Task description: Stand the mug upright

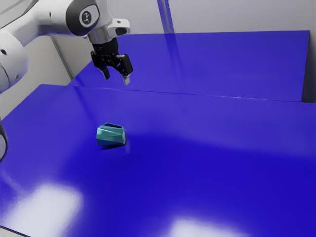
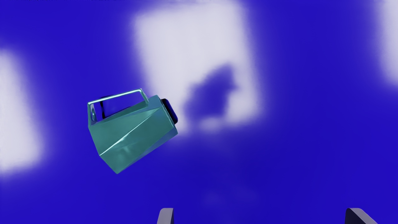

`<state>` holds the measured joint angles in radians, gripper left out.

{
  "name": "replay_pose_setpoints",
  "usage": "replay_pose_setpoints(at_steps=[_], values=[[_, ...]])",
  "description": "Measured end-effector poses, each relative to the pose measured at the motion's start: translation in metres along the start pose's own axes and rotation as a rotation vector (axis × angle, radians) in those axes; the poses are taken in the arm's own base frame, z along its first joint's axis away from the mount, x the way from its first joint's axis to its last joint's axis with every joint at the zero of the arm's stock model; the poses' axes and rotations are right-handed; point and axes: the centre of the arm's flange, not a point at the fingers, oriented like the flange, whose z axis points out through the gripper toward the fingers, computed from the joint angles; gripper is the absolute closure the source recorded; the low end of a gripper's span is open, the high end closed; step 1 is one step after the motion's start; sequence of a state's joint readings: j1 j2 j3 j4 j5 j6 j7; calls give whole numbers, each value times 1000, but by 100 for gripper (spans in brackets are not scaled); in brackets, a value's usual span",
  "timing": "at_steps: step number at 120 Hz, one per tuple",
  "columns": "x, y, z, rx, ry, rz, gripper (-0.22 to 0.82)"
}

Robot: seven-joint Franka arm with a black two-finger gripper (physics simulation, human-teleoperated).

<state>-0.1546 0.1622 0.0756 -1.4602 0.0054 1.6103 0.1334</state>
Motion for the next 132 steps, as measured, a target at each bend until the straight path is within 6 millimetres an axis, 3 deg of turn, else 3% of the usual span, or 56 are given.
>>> replay_pose_setpoints(at_steps=[29,53,63,78,92,132], values=[[-10,-32,1,2,23,-86,0],[-90,-77,22,-52,80,-226,0],[-125,-106,44,-94,137,-315,0],[-151,-145,75,-220,267,-404,0],[-160,-175,99,-312,383,-413,0],[-180,-222,178,-385,583,-295,0]])
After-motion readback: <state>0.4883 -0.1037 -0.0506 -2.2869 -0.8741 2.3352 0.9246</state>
